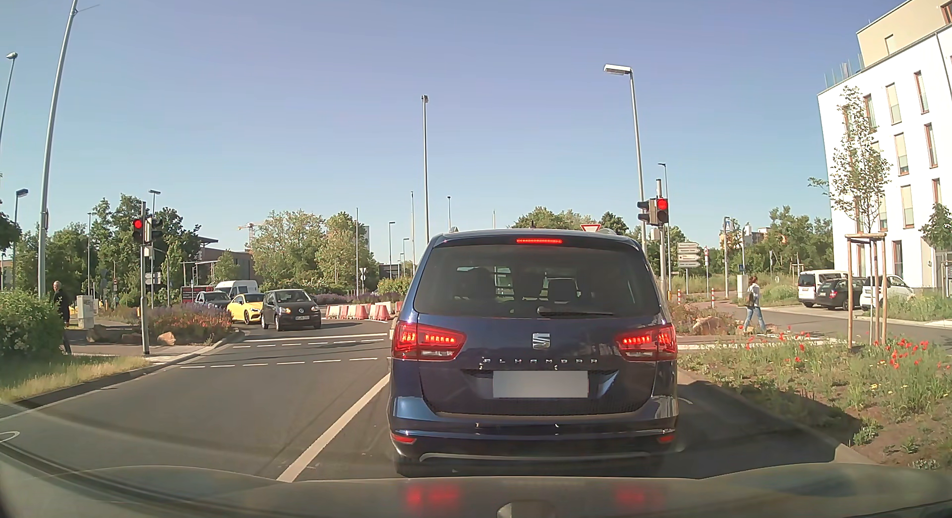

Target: Follow the waypoints while adhering to traffic rules and regulations

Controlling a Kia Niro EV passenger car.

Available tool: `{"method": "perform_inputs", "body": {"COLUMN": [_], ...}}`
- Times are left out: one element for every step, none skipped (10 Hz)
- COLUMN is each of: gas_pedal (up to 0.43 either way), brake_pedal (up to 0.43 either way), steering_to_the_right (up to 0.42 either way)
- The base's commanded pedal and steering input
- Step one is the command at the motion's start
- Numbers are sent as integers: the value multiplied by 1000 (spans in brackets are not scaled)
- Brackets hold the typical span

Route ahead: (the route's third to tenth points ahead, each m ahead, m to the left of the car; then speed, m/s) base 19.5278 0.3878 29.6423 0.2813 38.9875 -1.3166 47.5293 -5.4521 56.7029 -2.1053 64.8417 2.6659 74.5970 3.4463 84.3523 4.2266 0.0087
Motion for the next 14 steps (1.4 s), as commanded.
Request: {"method": "perform_inputs", "body": {"gas_pedal": [0, 0, 0, 0, 0, 0, 0, 0, 0, 0, 0, 0, 0, 0], "brake_pedal": [341, 341, 341, 341, 341, 341, 341, 341, 341, 341, 341, 341, 341, 341], "steering_to_the_right": [12, 12, 12, 12, 12, 12, 12, 12, 12, 12, 12, 12, 12, 12]}}
